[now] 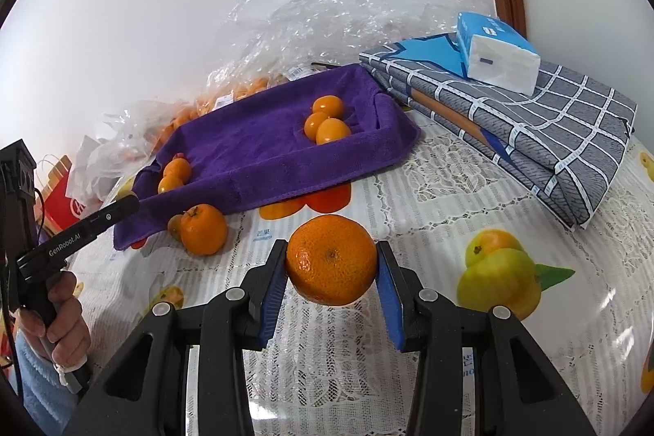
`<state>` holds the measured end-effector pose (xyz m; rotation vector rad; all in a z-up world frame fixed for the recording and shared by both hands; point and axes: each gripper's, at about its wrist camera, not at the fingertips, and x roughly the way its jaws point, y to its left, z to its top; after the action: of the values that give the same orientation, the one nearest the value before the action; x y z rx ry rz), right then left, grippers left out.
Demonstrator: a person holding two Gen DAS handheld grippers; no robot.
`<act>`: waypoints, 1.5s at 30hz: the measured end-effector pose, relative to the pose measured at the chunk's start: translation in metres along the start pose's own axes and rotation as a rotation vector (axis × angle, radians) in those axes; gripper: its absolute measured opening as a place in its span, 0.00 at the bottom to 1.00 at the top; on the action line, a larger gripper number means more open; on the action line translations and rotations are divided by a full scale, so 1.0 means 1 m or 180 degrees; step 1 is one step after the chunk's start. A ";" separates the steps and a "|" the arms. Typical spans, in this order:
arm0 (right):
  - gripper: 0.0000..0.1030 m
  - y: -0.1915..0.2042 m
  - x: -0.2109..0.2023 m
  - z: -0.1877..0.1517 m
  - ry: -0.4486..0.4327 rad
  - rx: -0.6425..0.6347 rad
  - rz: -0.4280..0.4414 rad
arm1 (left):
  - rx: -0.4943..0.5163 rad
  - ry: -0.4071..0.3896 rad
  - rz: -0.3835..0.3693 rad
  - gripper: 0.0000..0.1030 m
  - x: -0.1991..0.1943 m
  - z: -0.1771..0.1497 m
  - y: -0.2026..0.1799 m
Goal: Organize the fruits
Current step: 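Carry both fruits over the towel and open the right gripper onto it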
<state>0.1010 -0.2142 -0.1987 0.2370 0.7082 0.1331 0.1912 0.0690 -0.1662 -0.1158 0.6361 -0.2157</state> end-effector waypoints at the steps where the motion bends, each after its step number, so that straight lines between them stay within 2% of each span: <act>1: 0.41 0.000 0.000 0.000 0.0001 0.0002 -0.0008 | -0.0011 -0.0020 0.0004 0.23 -0.001 0.001 0.001; 16: 0.41 -0.006 -0.011 0.001 -0.0090 0.0131 -0.0063 | -0.0304 -0.0149 -0.0080 0.23 -0.013 0.010 0.024; 26: 0.41 0.010 -0.056 0.024 -0.0427 0.0067 0.0015 | -0.0357 -0.0172 -0.0118 0.23 -0.017 0.010 0.027; 31: 0.41 0.020 -0.052 0.032 -0.0423 -0.0010 0.0008 | -0.0384 -0.0256 -0.0112 0.23 -0.024 0.012 0.030; 36: 0.41 0.028 -0.045 0.027 -0.0390 -0.0140 -0.0040 | -0.0465 -0.0217 -0.0159 0.23 -0.022 0.012 0.034; 45: 0.41 0.029 -0.026 0.035 -0.0350 -0.0251 -0.0088 | -0.0407 -0.0286 -0.0093 0.23 -0.027 0.012 0.031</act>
<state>0.1032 -0.1973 -0.1492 0.1576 0.5956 0.1203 0.1823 0.1064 -0.1462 -0.2568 0.5590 -0.1968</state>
